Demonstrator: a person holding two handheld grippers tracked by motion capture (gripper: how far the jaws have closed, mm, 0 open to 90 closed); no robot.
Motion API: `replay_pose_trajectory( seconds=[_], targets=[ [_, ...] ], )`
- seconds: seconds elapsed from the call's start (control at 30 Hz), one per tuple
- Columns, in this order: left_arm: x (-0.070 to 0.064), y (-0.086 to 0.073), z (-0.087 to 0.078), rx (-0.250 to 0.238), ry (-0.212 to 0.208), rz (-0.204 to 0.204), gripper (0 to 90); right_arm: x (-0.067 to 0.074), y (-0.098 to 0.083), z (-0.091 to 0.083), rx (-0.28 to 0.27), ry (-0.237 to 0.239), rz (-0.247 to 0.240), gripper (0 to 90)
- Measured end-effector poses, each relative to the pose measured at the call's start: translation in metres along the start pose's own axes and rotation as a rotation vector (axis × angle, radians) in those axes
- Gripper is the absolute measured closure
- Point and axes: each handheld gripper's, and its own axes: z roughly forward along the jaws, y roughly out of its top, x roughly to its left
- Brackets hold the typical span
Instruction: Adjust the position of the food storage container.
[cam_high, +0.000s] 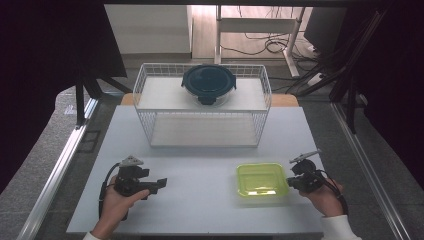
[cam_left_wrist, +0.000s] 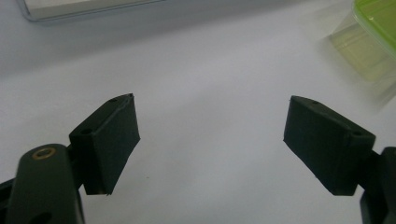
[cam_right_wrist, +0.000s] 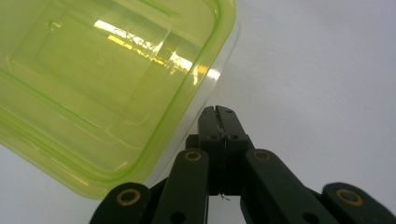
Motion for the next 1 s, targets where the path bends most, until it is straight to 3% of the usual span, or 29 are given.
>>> replay_pose_trajectory(
  seconds=[0.57, 1.0],
  targets=[
    [0.002, -0.001, 0.0, 0.003, -0.015, -0.012, 17.0, 0.029, 0.01, 0.011, -0.007, 0.04, -0.04, 89.0],
    [0.004, -0.002, 0.0, 0.004, -0.014, -0.022, 17.0, 0.055, 0.031, 0.021, -0.033, 0.065, -0.094, 89.0]
  ],
)
